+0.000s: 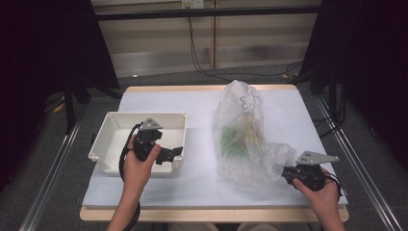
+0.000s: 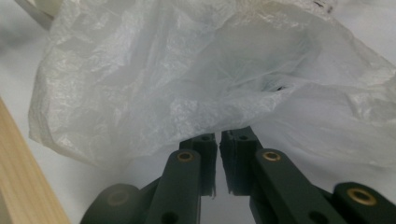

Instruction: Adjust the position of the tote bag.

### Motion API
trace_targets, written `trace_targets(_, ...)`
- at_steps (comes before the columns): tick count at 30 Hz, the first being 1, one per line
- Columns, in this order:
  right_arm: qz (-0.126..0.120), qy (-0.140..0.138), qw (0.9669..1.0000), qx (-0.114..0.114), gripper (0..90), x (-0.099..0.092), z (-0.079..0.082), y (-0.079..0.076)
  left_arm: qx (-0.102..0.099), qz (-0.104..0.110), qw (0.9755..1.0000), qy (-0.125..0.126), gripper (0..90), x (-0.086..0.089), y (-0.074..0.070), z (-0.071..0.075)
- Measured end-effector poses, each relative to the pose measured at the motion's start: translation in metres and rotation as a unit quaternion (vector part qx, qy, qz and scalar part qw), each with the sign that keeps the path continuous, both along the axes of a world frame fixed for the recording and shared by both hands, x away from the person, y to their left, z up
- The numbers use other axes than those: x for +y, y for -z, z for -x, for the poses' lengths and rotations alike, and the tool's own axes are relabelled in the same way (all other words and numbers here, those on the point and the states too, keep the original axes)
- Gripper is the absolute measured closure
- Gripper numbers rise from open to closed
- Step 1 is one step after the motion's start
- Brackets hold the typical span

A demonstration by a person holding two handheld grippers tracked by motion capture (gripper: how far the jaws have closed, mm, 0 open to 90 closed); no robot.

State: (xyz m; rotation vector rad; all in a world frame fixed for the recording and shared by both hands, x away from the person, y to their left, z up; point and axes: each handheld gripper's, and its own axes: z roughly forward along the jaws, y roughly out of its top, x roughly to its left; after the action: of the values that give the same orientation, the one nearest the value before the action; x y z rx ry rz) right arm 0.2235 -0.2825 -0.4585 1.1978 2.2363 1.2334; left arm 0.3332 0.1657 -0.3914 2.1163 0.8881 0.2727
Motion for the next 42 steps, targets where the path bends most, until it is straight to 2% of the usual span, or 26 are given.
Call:
trace_targets(1, -0.011, -0.001, 0.9999, -0.004, 88.3, 0.003, 0.000, -0.001, 0.000, -0.003, 0.9999, 0.012, 2.8, -0.006, 0.000, 0.001)
trace_targets(4, -0.024, -0.010, 0.9997, -0.001, 90.0, 0.006, -0.001, 0.000, -0.003, 0.009, 0.9997, 0.021, 2.8, -0.015, -0.002, 0.002)
trace_targets(6, -0.023, -0.012, 0.9997, 0.000, 90.0, 0.007, -0.001, 0.001, -0.003, 0.017, 0.9997, 0.018, 2.6, -0.019, -0.002, 0.003)
trace_targets(7, -0.019, -0.012, 0.9997, 0.001, 90.0, 0.009, -0.001, 0.002, -0.001, 0.014, 0.9995, 0.027, 2.6, -0.022, -0.002, 0.003)
trace_targets(8, -0.019, -0.019, 0.9996, 0.003, 90.0, 0.012, -0.001, 0.003, 0.002, 0.022, 0.9992, 0.032, 2.6, -0.028, -0.001, 0.004)
trace_targets(10, -0.020, -0.019, 0.9996, 0.004, 90.0, 0.014, 0.001, 0.003, 0.003, 0.024, 0.9989, 0.041, 2.6, -0.033, -0.001, 0.005)
trace_targets(15, -0.022, -0.023, 0.9995, 0.005, 90.0, 0.018, 0.003, 0.004, 0.005, 0.023, 0.9985, 0.050, 2.6, -0.039, 0.000, 0.005)
trace_targets(17, -0.023, -0.027, 0.9994, 0.005, 90.0, 0.020, 0.004, 0.005, 0.003, 0.031, 0.9977, 0.060, 2.6, -0.047, 0.000, 0.008)
trace_targets(18, -0.023, -0.027, 0.9994, 0.005, 90.0, 0.020, 0.004, 0.005, 0.003, 0.031, 0.9977, 0.060, 2.6, -0.047, 0.000, 0.008)
trace_targets(19, -0.028, -0.030, 0.9991, 0.007, 90.0, 0.023, 0.004, 0.006, 0.005, 0.026, 0.9965, 0.079, 2.7, -0.055, 0.001, 0.010)
trace_targets(21, -0.030, -0.033, 0.9990, 0.006, 90.0, 0.027, 0.005, 0.005, 0.003, 0.026, 0.9963, 0.082, 3.1, -0.059, 0.001, 0.011)
trace_targets(23, -0.027, -0.036, 0.9990, 0.005, 90.0, 0.030, 0.004, 0.005, 0.004, 0.014, 0.9951, 0.098, 3.6, -0.066, 0.003, 0.013)
trace_targets(24, -0.027, -0.036, 0.9990, 0.005, 90.0, 0.030, 0.004, 0.005, 0.004, 0.014, 0.9951, 0.098, 3.8, -0.066, 0.003, 0.013)
trace_targets(25, -0.028, -0.038, 0.9989, 0.006, 90.0, 0.031, 0.004, 0.005, 0.001, 0.023, 0.9950, 0.098, 3.8, -0.068, 0.005, 0.014)
trace_targets(28, -0.028, -0.046, 0.9985, 0.010, 90.0, 0.035, 0.005, 0.006, 0.000, 0.011, 0.9949, 0.100, 3.9, -0.071, 0.005, 0.016)
trace_targets(29, -0.029, -0.047, 0.9985, 0.009, 90.0, 0.036, 0.005, 0.006, -0.001, 0.018, 0.9948, 0.100, 4.0, -0.072, 0.007, 0.016)
trace_targets(31, -0.029, -0.049, 0.9983, 0.010, 90.0, 0.039, 0.006, 0.007, -0.003, 0.014, 0.9946, 0.103, 4.0, -0.076, 0.007, 0.018)
trace_targets(35, -0.029, -0.056, 0.9979, 0.012, 90.0, 0.045, 0.005, 0.007, 0.009, 0.008, 0.9932, 0.116, 6.0, -0.083, 0.010, 0.021)
trace_targets(37, -0.026, -0.060, 0.9978, 0.013, 90.0, 0.049, 0.005, 0.007, 0.014, 0.020, 0.9921, 0.123, 6.2, -0.090, 0.016, 0.025)
trace_targets(39, -0.027, -0.060, 0.9977, 0.013, 90.0, 0.051, 0.005, 0.006, 0.017, 0.013, 0.9916, 0.128, 6.2, -0.092, 0.016, 0.026)
trace_targets(40, -0.026, -0.063, 0.9975, 0.015, 90.0, 0.054, 0.004, 0.007, 0.022, 0.019, 0.9903, 0.136, 6.2, -0.095, 0.018, 0.028)
trace_targets(42, -0.022, -0.069, 0.9972, 0.015, 90.0, 0.059, 0.004, 0.008, 0.024, 0.016, 0.9899, 0.139, 6.1, -0.099, 0.020, 0.030)
